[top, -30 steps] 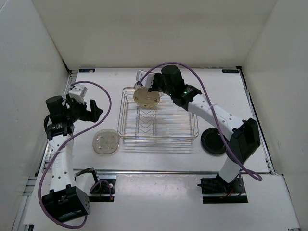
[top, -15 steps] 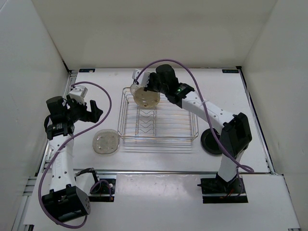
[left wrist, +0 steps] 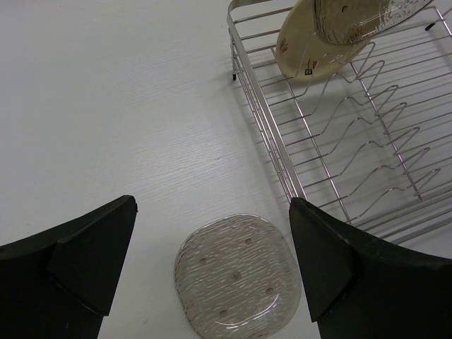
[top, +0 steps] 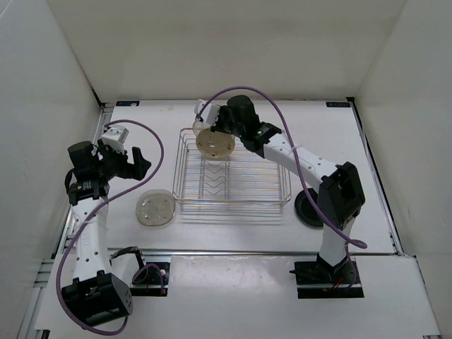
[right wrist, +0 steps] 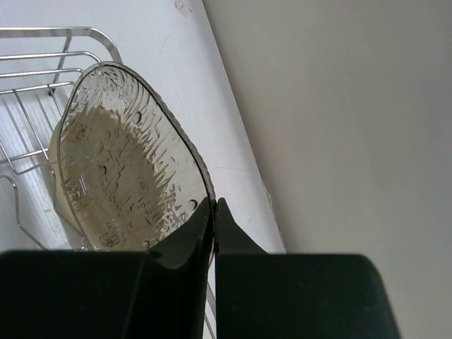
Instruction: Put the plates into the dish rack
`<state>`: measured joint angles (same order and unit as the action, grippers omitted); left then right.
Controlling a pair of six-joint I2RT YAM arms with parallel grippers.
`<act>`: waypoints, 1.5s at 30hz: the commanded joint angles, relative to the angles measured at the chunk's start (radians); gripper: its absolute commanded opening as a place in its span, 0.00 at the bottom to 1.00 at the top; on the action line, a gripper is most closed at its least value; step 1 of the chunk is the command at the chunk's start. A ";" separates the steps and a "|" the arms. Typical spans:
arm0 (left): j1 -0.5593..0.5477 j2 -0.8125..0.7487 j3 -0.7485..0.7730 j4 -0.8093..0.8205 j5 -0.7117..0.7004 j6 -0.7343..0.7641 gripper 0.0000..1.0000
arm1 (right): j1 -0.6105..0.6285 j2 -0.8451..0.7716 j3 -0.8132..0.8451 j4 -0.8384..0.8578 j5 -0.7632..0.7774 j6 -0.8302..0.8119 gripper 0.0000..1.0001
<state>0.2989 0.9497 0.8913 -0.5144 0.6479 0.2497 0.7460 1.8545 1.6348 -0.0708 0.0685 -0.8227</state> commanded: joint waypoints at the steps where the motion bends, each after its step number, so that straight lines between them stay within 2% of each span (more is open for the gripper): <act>1: 0.005 -0.026 -0.003 0.011 0.032 0.002 1.00 | -0.005 -0.001 0.036 0.086 0.022 0.005 0.00; 32: 0.005 -0.035 -0.003 0.011 0.032 0.011 1.00 | 0.024 -0.029 -0.124 0.180 0.090 -0.055 0.00; 45: 0.005 -0.045 -0.012 0.011 0.032 0.011 1.00 | 0.075 -0.038 -0.228 0.253 0.100 -0.184 0.00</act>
<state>0.2989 0.9291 0.8909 -0.5144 0.6487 0.2535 0.8101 1.8557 1.4086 0.0906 0.1627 -0.9646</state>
